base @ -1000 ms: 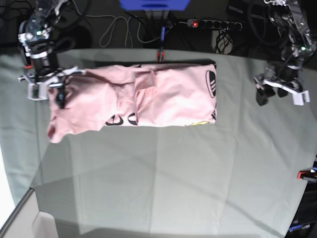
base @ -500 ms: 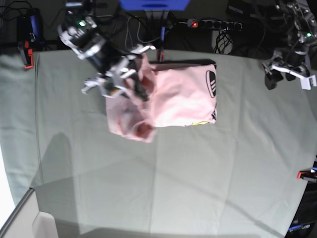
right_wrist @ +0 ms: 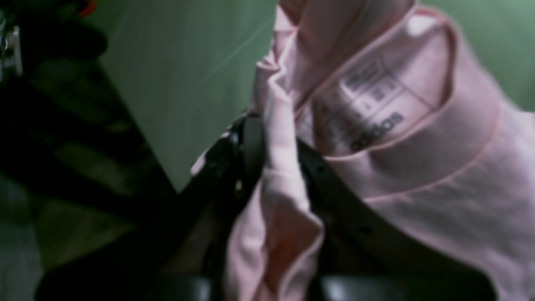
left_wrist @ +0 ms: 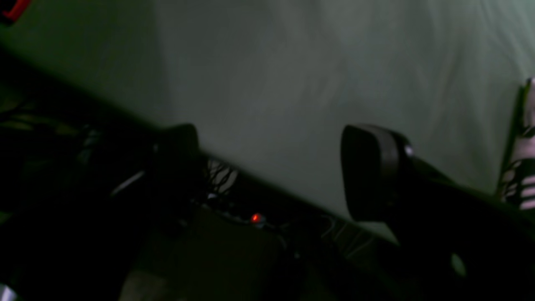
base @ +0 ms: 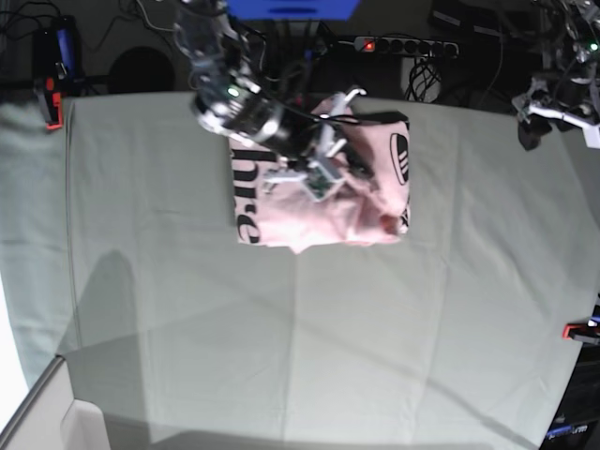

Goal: Layout the t-shirt on the table in an organized manner, then fold the t-shirt properly
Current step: 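Grasp the strip end with the right gripper and fold it over the middle, then release the folded end with the right gripper and raise it, then grasp the shirt's other end with the left gripper and tuck it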

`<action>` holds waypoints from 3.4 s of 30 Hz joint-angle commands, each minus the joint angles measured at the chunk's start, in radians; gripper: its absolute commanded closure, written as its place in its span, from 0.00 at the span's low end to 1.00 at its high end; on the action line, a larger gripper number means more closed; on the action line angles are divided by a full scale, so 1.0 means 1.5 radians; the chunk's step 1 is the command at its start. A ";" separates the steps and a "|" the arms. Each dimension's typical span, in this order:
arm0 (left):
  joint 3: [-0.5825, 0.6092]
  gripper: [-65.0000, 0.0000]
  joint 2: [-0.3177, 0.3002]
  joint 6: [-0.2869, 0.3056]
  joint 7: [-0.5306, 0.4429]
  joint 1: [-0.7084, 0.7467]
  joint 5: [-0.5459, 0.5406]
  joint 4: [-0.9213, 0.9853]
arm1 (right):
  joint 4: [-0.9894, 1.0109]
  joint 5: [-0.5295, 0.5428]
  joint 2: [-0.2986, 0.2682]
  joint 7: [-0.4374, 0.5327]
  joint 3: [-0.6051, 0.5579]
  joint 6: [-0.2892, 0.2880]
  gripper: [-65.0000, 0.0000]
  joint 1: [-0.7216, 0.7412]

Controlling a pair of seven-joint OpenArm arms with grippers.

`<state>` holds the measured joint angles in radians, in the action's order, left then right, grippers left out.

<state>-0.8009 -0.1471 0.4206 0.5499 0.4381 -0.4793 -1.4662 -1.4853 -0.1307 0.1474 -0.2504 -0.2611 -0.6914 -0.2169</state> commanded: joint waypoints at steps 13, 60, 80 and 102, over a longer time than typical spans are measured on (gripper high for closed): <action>-0.005 0.21 -0.007 0.004 -0.011 0.023 -0.008 -0.004 | 0.103 0.015 0.006 0.014 -0.016 -0.004 0.94 0.098; 0.400 0.21 0.080 -0.002 -0.010 -0.058 -0.002 -0.102 | -0.203 0.015 0.006 0.005 0.396 -0.004 0.38 -0.093; 0.397 0.21 0.075 -0.002 -0.016 -0.061 -0.007 -0.054 | -0.203 0.015 0.006 0.009 0.407 -0.004 0.38 -0.125; 0.323 1.00 0.080 0.003 -0.011 -0.057 -0.009 -0.029 | -0.203 0.016 0.006 0.010 0.408 -0.004 0.38 -0.153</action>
<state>-0.3122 -0.0200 0.4232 0.5507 0.3519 -0.4839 -1.4887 -1.7695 -0.1249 0.1577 -0.2626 0.3508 -0.6922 -0.4473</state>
